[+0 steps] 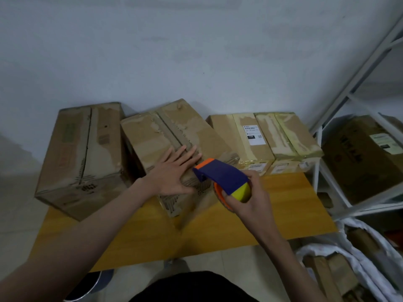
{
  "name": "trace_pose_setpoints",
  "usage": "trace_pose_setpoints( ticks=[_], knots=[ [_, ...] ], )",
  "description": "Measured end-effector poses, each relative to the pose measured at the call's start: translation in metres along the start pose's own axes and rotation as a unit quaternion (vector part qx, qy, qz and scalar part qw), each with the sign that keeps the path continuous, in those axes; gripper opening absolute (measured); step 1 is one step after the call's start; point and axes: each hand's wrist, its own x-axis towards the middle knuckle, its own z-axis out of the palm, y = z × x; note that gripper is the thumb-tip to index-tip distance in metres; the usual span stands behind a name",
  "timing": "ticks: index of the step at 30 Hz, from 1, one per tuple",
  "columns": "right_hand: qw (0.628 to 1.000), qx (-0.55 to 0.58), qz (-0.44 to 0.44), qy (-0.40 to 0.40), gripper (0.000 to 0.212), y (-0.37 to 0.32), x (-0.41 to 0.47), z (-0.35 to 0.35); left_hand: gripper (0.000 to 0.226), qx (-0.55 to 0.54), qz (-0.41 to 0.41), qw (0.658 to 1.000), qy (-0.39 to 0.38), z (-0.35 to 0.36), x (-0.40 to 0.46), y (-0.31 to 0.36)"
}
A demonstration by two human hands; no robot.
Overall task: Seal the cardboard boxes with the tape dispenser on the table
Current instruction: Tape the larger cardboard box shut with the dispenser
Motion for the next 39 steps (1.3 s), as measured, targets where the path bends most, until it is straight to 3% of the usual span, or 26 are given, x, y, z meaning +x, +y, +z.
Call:
trace_pose_setpoints(
  ticks=[9, 18, 30, 39],
  knots=[
    [1.000, 0.007, 0.012, 0.016, 0.064, 0.009, -0.042, -0.024, 0.101, -0.006, 0.005, 1.000, -0.003, -0.001, -0.002, -0.001],
    [0.995, -0.048, -0.073, -0.050, 0.074, 0.006, -0.046, -0.030, 0.099, 0.002, 0.006, 1.000, -0.004, -0.001, -0.002, 0.000],
    [0.996, -0.024, -0.091, 0.009, 0.056, 0.020, -0.063, -0.042, 0.098, 0.009, -0.008, 1.000, -0.005, 0.000, 0.009, -0.004],
    [0.984, -0.172, -0.038, 0.011, 0.028, -0.012, -0.015, -0.023, 0.098, 0.007, -0.008, 1.000, 0.022, 0.005, 0.010, -0.003]
  ],
)
